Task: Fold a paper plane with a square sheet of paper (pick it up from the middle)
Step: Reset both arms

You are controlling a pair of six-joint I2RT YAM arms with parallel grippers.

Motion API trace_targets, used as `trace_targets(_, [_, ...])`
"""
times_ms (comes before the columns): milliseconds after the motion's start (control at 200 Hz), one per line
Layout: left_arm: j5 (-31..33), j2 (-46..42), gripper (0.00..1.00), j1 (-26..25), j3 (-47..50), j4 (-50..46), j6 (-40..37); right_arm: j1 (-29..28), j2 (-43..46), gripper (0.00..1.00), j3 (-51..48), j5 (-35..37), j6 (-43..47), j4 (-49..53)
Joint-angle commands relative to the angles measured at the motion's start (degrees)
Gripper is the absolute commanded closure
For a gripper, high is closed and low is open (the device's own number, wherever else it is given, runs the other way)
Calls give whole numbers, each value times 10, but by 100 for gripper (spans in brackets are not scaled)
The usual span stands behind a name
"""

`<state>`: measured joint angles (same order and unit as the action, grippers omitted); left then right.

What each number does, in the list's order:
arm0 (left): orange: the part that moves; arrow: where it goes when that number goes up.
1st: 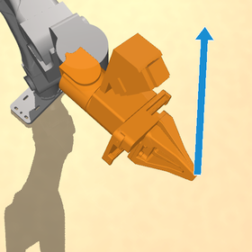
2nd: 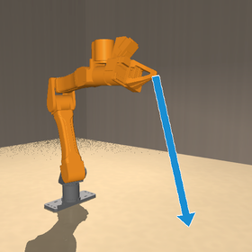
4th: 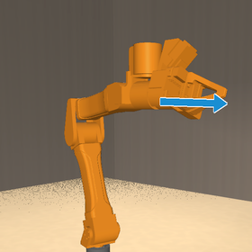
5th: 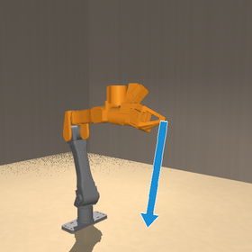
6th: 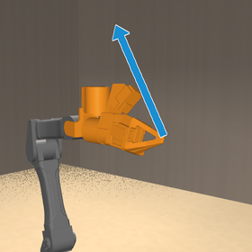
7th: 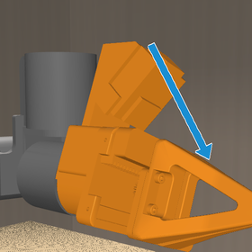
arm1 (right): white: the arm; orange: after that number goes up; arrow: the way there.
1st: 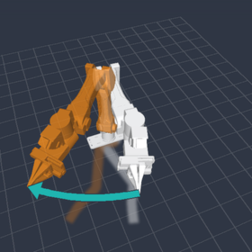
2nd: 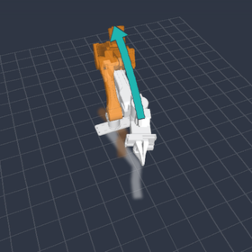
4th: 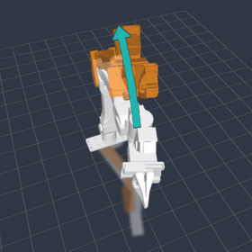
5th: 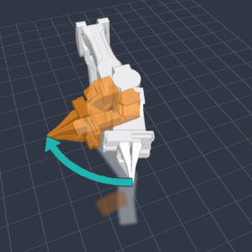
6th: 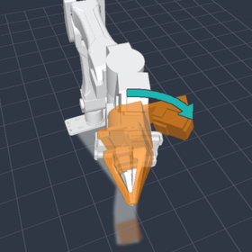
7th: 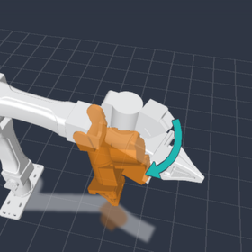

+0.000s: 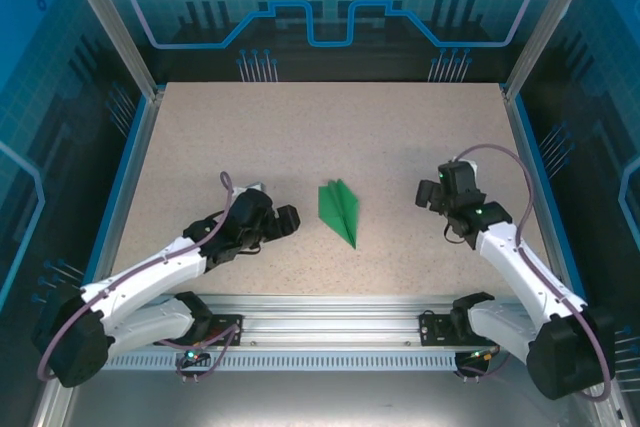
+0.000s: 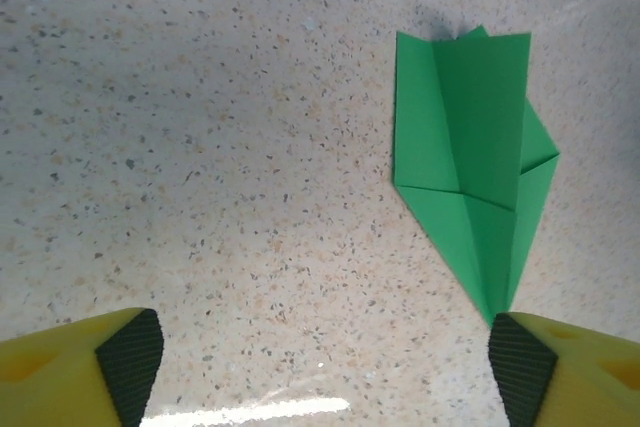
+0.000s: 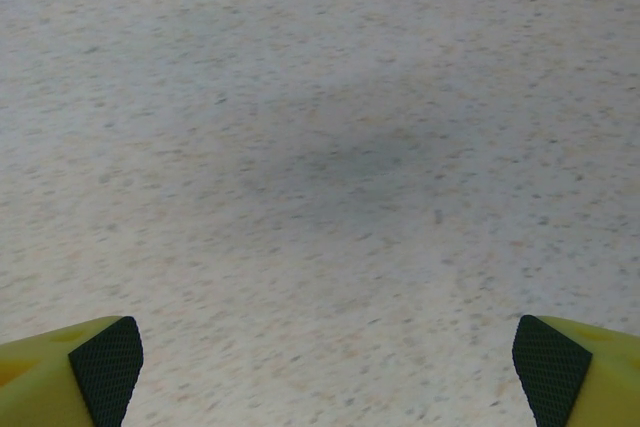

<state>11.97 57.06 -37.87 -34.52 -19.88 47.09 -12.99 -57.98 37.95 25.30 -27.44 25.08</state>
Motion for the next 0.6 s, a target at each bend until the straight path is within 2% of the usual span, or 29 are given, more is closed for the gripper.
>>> trace_targets(0, [46,-83,2,11,6,-49,-43,22,9,1,-35,49,38,-115])
trace_targets(100, [66,-159,1,31,10,-83,-54,33,-41,1,-55,30,86,-222])
trace_targets(175, [83,-205,1,38,20,-92,-69,47,-104,1,-8,20,102,-196])
trace_targets(250, [106,-233,1,42,19,-112,-84,51,-138,1,-4,17,130,-230])
trace_targets(405, [149,-242,2,47,14,-130,-122,63,-170,1,-118,-21,181,-510])
trace_targets(455, [155,-234,2,50,21,-127,-125,69,-183,1,-94,-31,177,-473])
trace_targets(595, [170,-204,1,56,36,-98,-141,72,-199,2,-101,-104,225,-530])
